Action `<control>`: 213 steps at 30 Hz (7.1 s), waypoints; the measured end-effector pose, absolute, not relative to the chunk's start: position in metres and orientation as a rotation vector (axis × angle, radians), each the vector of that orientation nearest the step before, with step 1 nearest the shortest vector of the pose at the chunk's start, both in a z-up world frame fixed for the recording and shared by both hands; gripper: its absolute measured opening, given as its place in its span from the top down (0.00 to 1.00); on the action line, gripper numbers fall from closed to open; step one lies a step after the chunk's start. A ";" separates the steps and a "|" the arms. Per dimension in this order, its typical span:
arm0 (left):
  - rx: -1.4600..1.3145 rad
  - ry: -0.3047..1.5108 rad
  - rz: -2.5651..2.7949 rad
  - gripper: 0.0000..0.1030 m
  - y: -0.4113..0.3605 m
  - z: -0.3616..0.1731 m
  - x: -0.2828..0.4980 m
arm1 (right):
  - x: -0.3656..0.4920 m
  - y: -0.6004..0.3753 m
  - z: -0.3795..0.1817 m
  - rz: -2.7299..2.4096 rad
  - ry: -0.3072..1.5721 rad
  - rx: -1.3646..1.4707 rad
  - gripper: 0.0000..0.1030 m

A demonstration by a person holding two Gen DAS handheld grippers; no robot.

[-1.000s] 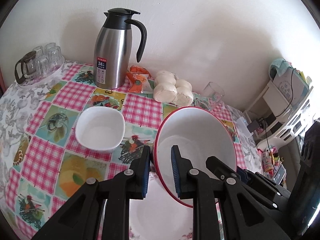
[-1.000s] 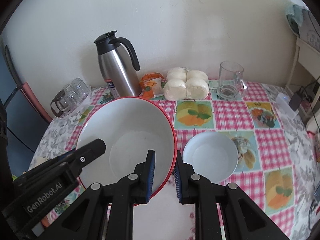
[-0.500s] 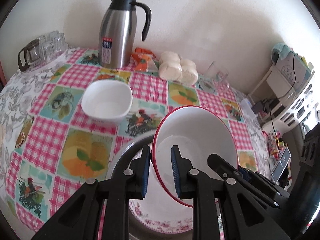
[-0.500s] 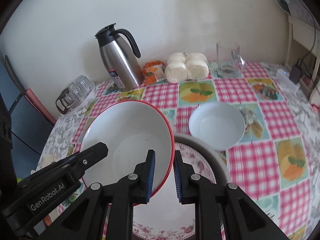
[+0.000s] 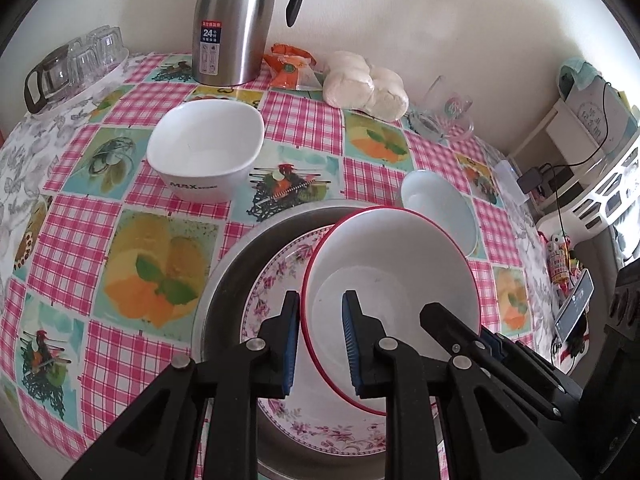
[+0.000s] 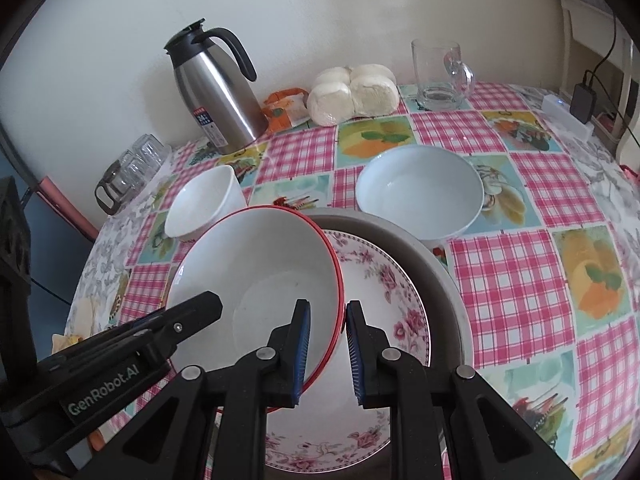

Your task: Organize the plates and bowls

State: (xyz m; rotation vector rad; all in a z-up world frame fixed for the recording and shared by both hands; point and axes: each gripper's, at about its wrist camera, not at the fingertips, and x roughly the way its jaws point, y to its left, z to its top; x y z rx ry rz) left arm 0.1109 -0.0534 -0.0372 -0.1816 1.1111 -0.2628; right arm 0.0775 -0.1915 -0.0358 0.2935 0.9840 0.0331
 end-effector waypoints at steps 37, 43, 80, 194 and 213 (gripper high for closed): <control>-0.150 1.183 -0.269 0.79 -0.065 -0.051 0.114 | 0.079 -0.196 -0.046 0.017 1.013 0.287 0.81; -0.194 1.194 -0.260 0.77 -0.058 -0.053 0.115 | 0.080 -0.198 -0.047 0.023 1.014 0.300 0.80; -0.288 1.111 -0.092 0.21 -0.002 -0.026 0.118 | 0.072 -0.208 -0.015 -0.045 0.926 0.243 0.23; -0.423 1.017 0.078 0.16 0.104 -0.088 0.234 | 0.264 -0.076 -0.056 -0.205 1.093 0.154 0.33; -0.476 1.071 0.011 0.50 0.091 -0.120 0.242 | 0.281 -0.060 -0.082 -0.150 1.147 0.117 0.69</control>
